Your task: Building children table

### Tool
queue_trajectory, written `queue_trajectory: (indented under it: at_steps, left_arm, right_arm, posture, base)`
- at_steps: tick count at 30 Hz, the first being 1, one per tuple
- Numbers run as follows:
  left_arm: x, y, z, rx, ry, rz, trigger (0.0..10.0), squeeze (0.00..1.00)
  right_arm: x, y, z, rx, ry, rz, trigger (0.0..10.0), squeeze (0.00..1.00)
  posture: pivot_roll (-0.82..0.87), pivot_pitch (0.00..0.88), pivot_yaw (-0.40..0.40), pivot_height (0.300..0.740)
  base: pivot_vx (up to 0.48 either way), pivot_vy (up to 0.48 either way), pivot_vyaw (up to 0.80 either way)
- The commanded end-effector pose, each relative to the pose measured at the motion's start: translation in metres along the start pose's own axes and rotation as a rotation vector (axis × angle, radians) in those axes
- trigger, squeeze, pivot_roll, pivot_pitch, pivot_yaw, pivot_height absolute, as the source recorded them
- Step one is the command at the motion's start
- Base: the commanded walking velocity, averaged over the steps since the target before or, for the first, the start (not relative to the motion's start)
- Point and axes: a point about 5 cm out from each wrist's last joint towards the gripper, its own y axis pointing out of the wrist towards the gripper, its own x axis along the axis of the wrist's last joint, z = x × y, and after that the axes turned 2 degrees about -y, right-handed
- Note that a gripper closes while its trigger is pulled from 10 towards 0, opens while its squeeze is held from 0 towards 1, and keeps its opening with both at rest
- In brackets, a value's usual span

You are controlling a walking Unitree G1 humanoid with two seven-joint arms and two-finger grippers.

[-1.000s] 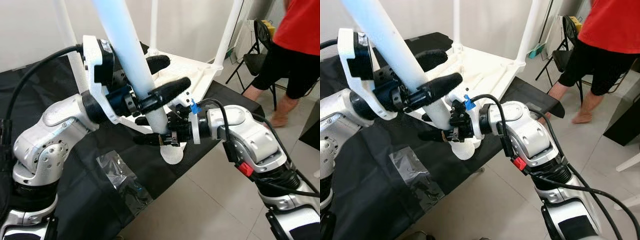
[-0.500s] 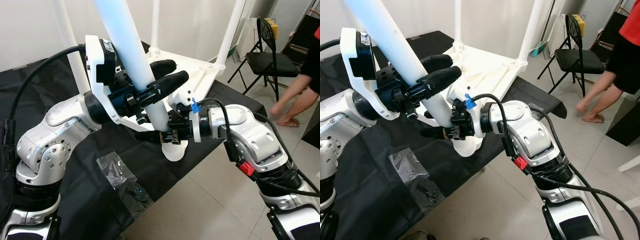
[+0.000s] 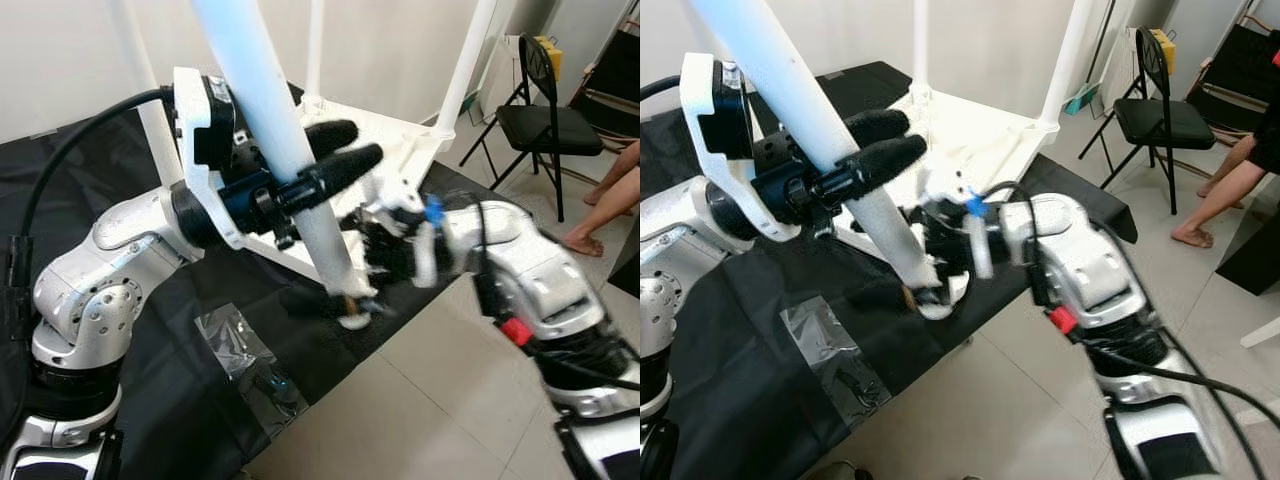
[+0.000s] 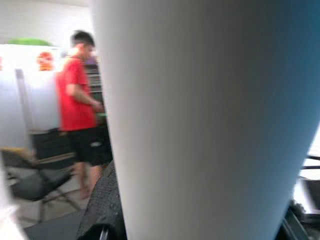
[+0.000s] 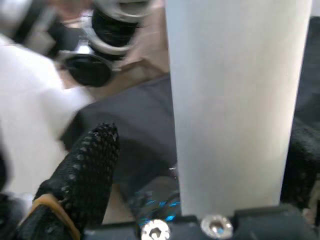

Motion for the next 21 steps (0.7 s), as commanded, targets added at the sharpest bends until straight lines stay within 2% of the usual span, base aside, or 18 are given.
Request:
queue_trajectory:
  at_steps: [1,2,3,4,12,19,21]
  left_arm:
    - [0.003,0.006,-0.009,-0.081,-0.015,-0.004,0.0,0.00]
    - [0.003,0.006,-0.009,-0.081,-0.015,-0.004,0.0,0.00]
    - [0.004,0.007,-0.013,-0.120,-0.042,-0.011,0.0,0.00]
    - [0.004,0.007,-0.016,-0.152,-0.068,-0.019,0.0,0.00]
    - [0.007,0.010,-0.026,-0.250,-0.137,-0.053,0.0,0.00]
    - [0.010,0.013,-0.027,-0.276,-0.159,-0.081,0.0,0.00]
    - [0.012,0.016,-0.028,-0.290,-0.172,-0.104,0.0,0.00]
  right_arm:
    - [0.005,-0.002,0.006,0.073,-0.029,-0.014,10.0,1.00]
    - [0.005,-0.002,0.006,0.073,-0.029,-0.014,10.0,1.00]
    - [0.005,-0.003,0.008,0.110,-0.027,-0.003,10.0,0.67]
    - [0.003,-0.003,0.009,0.136,-0.027,0.016,10.0,0.00]
    - [0.000,-0.011,0.004,0.152,-0.070,0.087,10.0,0.00]
    - [-0.001,-0.012,0.005,0.170,-0.086,0.083,10.0,0.00]
    - [0.000,-0.008,0.007,0.182,-0.083,0.038,10.0,0.00]
  posture:
    - [0.00,0.060,-0.060,0.740]
    - [0.00,0.060,-0.060,0.740]
    - [0.00,0.061,-0.062,0.740]
    - [0.00,0.061,-0.063,0.740]
    - [0.00,0.064,-0.065,0.740]
    - [0.00,0.068,-0.063,0.740]
    - [0.00,0.069,-0.065,0.740]
  base:
    - [0.000,0.000,0.00]
    - [0.000,0.000,0.00]
    - [0.000,0.000,0.00]
    - [0.000,0.000,0.00]
    - [0.000,0.000,0.00]
    - [0.000,0.000,0.00]
    - [0.000,0.000,0.00]
